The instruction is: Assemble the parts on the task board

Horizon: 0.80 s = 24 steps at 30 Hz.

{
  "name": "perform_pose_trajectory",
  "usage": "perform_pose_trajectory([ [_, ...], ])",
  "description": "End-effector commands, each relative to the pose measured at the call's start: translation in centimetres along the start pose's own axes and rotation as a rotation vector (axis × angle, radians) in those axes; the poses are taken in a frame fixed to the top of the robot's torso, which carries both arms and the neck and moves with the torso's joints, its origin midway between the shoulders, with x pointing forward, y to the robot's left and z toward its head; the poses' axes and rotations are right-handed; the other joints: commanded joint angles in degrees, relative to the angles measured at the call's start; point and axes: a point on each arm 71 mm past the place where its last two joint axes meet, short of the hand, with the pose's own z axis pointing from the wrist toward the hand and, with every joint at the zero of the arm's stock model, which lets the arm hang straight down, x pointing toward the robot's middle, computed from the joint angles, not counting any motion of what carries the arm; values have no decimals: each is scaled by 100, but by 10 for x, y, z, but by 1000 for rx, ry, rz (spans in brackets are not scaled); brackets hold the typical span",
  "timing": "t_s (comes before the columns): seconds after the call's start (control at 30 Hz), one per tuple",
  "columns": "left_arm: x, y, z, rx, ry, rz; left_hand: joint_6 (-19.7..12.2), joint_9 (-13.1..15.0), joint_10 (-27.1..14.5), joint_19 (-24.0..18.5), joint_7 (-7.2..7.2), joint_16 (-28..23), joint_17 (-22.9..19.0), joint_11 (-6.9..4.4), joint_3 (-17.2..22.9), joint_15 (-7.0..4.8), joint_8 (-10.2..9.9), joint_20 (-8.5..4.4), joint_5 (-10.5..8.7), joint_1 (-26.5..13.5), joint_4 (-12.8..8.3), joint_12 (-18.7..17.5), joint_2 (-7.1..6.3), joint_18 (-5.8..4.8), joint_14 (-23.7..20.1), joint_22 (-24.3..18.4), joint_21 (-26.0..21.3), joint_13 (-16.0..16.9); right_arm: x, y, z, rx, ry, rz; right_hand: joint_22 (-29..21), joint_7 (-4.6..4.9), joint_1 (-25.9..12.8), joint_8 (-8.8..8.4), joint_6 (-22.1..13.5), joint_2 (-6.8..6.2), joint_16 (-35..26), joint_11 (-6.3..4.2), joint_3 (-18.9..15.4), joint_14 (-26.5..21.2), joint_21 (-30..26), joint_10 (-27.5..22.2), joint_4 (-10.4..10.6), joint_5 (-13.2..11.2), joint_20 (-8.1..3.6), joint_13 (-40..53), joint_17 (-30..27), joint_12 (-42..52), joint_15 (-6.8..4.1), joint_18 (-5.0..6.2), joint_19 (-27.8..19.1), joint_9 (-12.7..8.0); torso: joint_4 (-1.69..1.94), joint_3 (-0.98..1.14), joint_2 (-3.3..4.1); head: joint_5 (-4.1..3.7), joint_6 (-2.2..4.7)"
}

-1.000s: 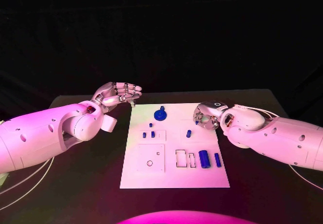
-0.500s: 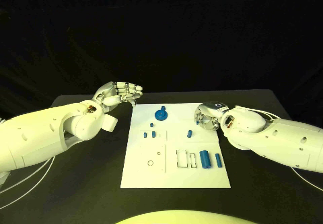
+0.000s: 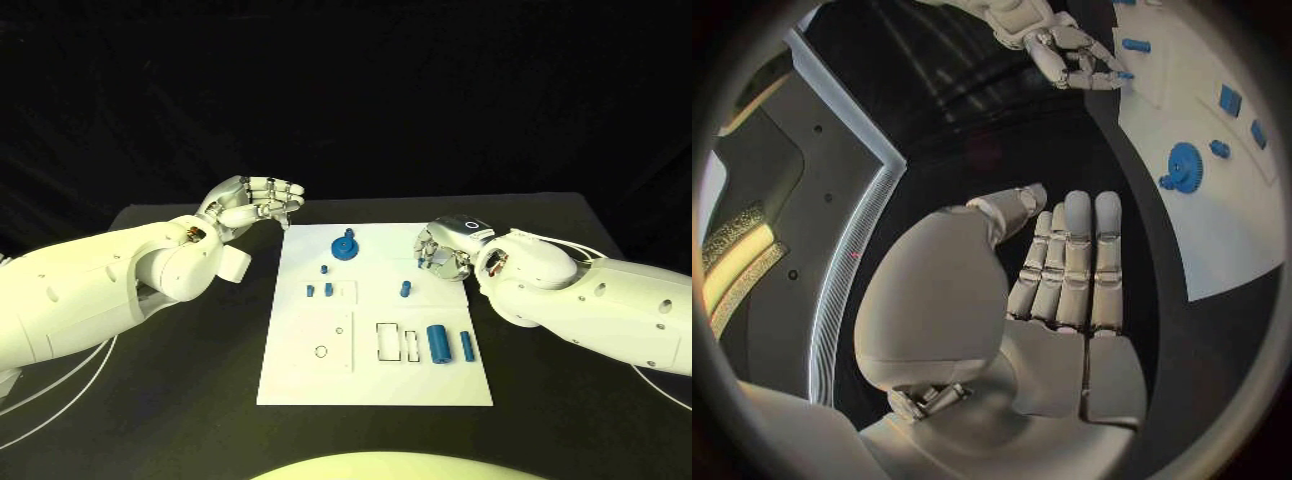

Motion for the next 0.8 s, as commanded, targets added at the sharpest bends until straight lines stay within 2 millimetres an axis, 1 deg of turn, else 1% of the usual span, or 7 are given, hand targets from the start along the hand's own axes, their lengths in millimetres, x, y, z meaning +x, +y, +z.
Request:
perform_pose_trajectory([
  [0.03,0,-1,1,13,-3,-3,-9,-9,-41,41,45,-34,-9,13,-5,6,37,4,15,5,-23,32,21,86,13,-5,-30,-8,-6,2,-2,-7,-38,22,12,-11,-96,28,-3,-9,22,25,41,324,8,16,10,-58,-11,-11,64,-40,-51,-63,7,115,1,-1,-3,-13,9],
  [0.13,-1,-1,1,13,-7,-4,-13,-11,-52,42,50,-36,-11,18,-18,11,36,7,11,-11,-14,31,21,83,13,-9,-35,-12,-11,3,-5,-12,-50,35,18,-18,-158,40,-20,-4,27,24,50,325,6,16,15,-176,-5,-26,69,-43,-52,-64,10,143,7,-2,-4,-24,12],
  [0.37,-2,-1,1,13,-12,-4,-13,-11,-52,42,50,-36,-11,18,-18,11,36,7,11,-11,-14,31,21,83,13,-9,-35,-12,-20,11,-12,-35,-68,57,28,-18,-185,43,-26,-8,30,25,51,326,22,14,21,-207,-2,-31,73,-44,-52,-67,17,152,6,0,-1,-14,21],
  [0.57,-2,-1,2,14,-13,-5,-14,-12,-57,42,50,-37,-11,19,-22,12,36,8,10,-13,-12,31,22,83,13,-11,-38,-15,-22,34,-17,-92,-67,79,41,-17,-184,43,-36,-25,41,23,55,330,44,2,5,-220,0,-38,95,-48,-55,-71,25,158,7,5,3,62,-5],
  [0.67,-1,-1,2,15,-12,-6,-14,-12,-57,42,50,-37,-11,19,-22,12,36,8,10,-13,-12,31,22,83,13,-11,-38,-15,-20,49,-18,-131,-65,80,47,-11,-185,40,-45,-31,51,27,59,334,52,-9,-3,-222,0,-42,116,-52,-56,-73,29,160,4,-4,-1,86,-14],
  [0.8,0,-1,3,17,-11,-8,-15,-12,-62,43,50,-38,-12,19,-22,12,36,8,11,-6,-17,31,23,84,13,-13,-40,-17,-15,71,-19,-182,-62,78,47,-11,-185,40,-45,-31,51,27,59,334,52,-9,-3,-222,0,-42,116,-52,-56,-73,29,160,5,-10,-6,148,-29],
])
